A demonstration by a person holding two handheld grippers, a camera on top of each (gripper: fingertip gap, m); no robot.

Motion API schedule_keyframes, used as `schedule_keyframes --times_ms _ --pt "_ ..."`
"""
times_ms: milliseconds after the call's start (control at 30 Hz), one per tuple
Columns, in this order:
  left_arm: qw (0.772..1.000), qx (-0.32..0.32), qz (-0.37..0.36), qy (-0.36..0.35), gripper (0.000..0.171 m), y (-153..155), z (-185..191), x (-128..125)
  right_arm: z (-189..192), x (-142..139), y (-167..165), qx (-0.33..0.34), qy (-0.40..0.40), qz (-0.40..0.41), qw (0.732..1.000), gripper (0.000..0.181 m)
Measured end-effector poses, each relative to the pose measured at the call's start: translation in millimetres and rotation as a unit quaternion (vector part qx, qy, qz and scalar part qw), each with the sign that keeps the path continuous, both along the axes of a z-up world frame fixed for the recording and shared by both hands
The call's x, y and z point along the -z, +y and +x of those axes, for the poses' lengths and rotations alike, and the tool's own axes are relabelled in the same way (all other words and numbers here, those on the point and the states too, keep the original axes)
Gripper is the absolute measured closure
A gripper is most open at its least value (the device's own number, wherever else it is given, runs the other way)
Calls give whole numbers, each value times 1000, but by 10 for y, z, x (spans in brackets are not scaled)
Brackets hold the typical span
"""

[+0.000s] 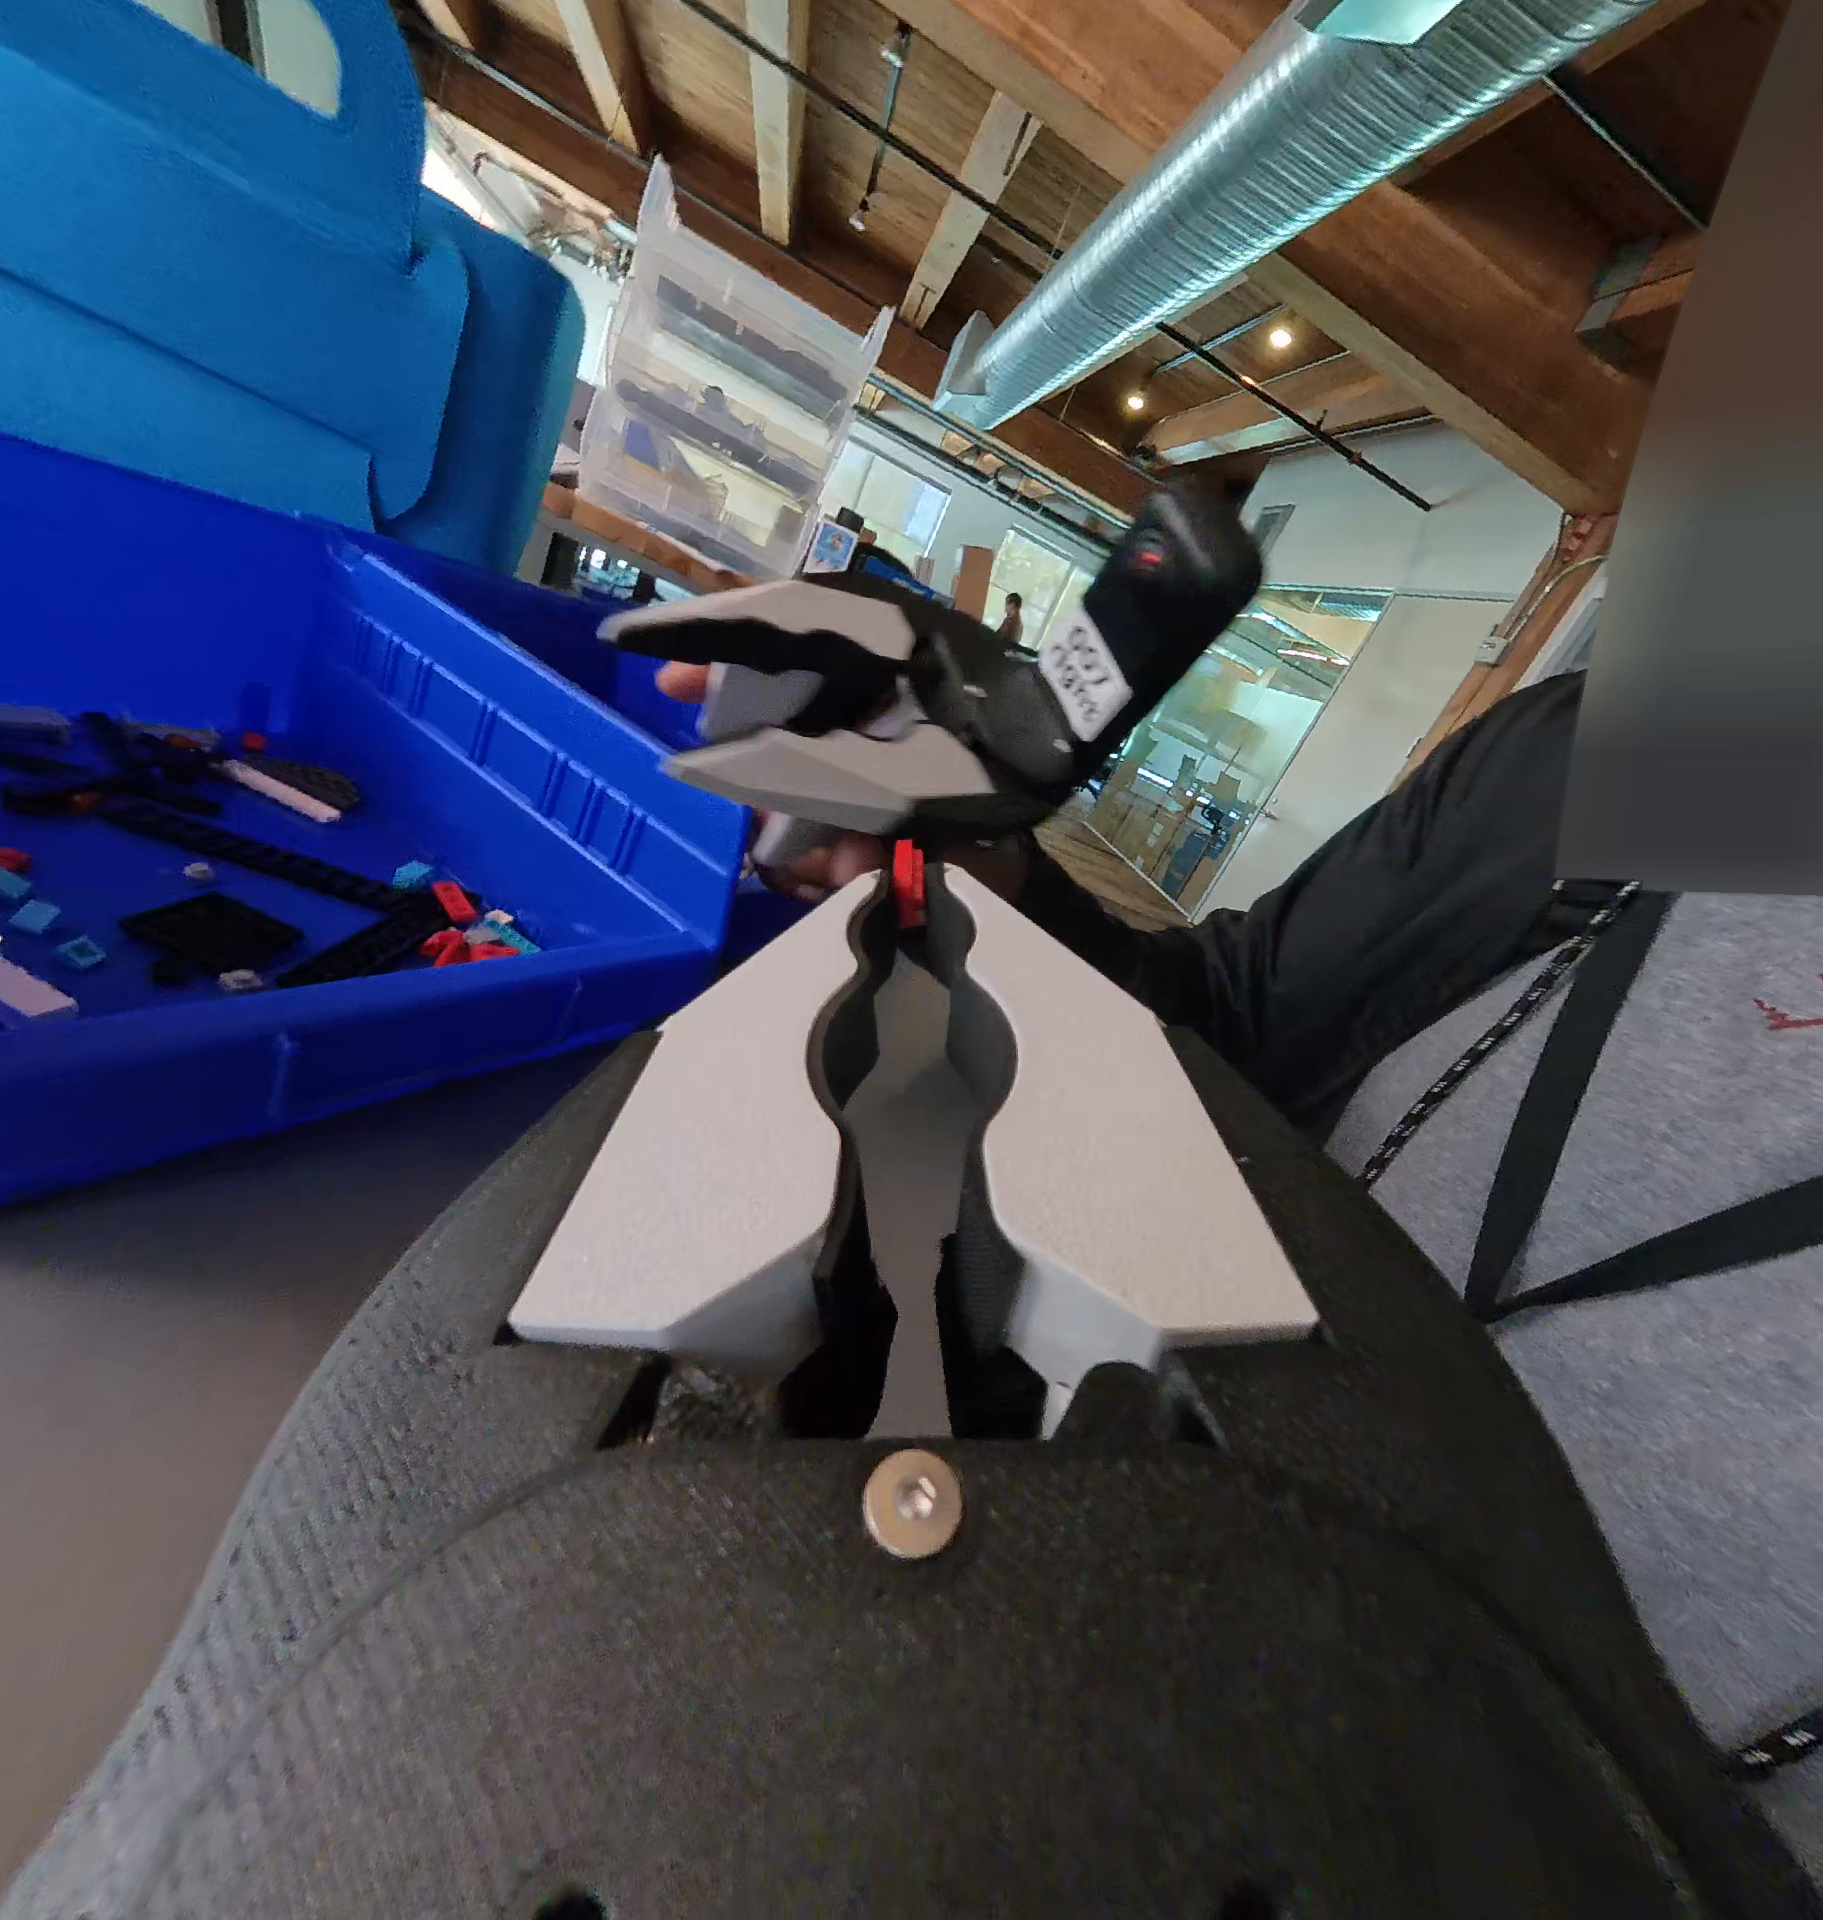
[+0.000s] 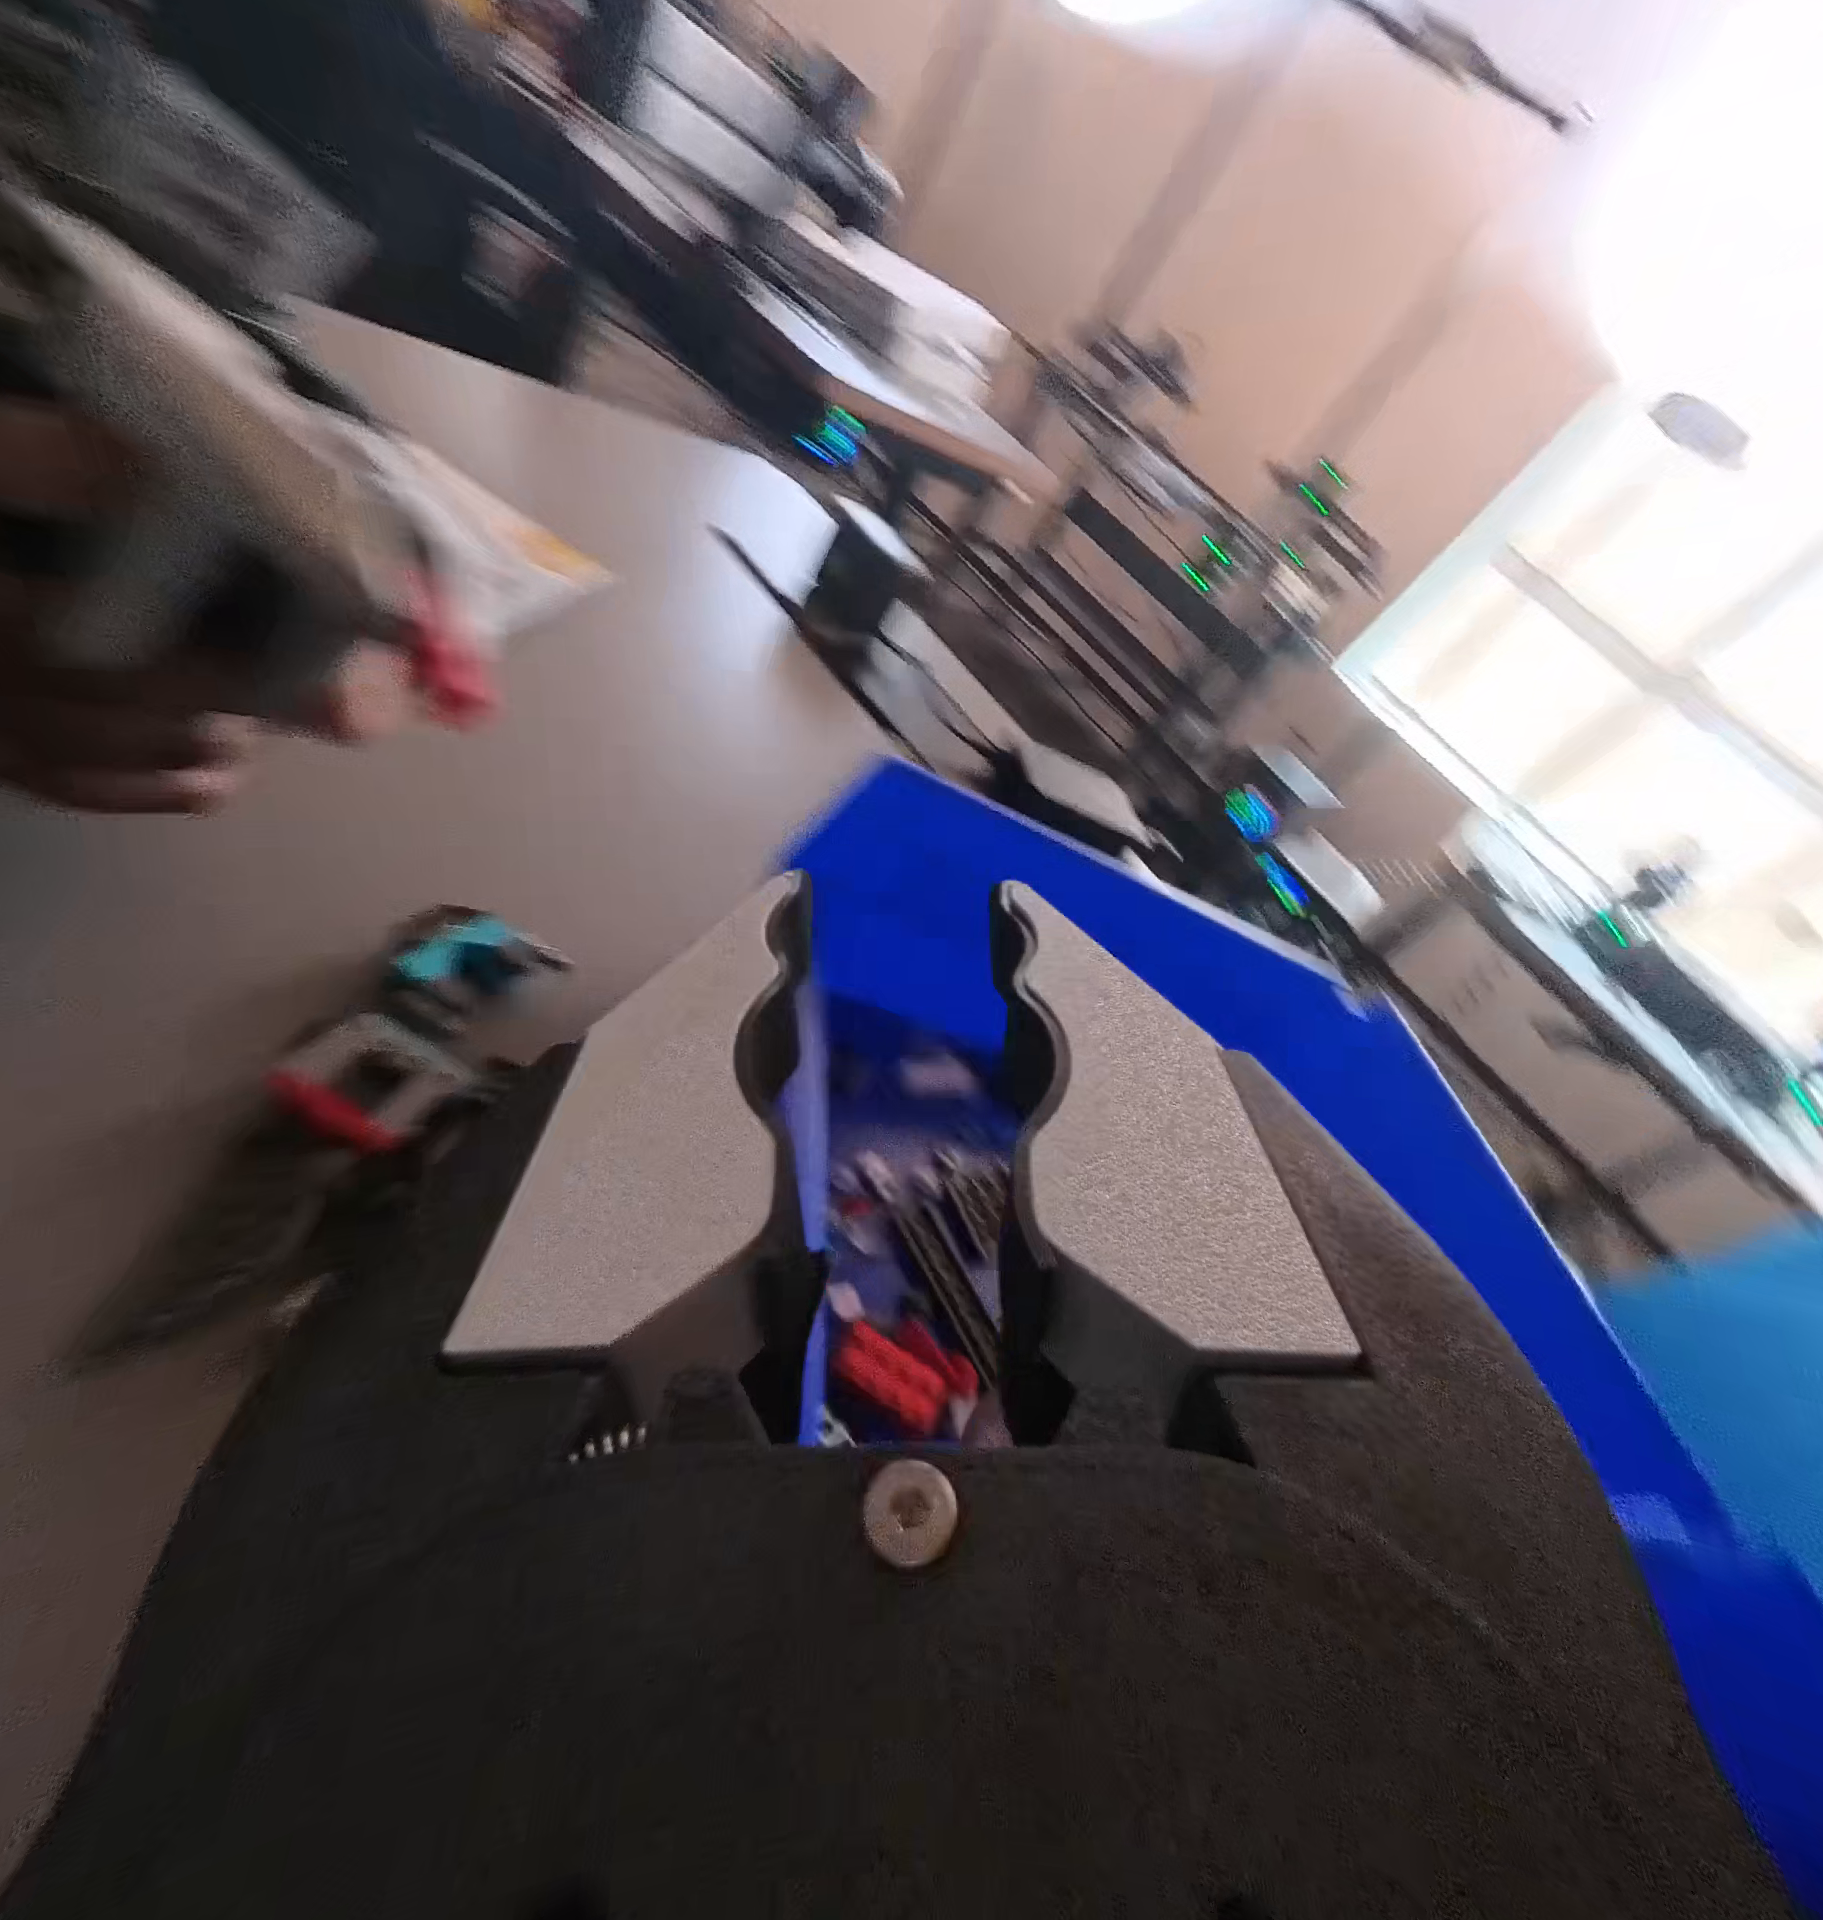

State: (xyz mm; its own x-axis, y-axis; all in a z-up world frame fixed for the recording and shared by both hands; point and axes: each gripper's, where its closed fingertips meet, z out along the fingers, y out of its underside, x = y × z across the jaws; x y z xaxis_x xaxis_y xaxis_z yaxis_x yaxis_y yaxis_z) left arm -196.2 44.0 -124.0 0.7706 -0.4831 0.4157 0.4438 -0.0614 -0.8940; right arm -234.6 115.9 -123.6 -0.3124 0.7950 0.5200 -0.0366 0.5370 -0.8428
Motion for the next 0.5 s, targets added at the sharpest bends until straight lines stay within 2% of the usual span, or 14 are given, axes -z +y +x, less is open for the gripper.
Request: schedule_keyframes --times_ms 100,200,267,300,400,500 --pt "1000 -5 -23 -13 167 42 -32 78 231 28 -456 -119 20 49 991 149" --pt "999 1 -41 -28 167 72 -21 141 309 176 -662 -157 15 98 983 149" --pt "998 11 -56 -31 167 89 18 191 287 235 -687 -150 16 116 982 158" --pt "998 11 -60 -29 167 100 28 212 282 252 -690 -148 14 120 982 173" --pt "998 11 -54 -37 166 105 25 187 285 227 -685 -151 15 108 983 173" --pt "997 -28 -50 -47 155 116 -119 163 159 107 -465 -85 28 89 992 173"
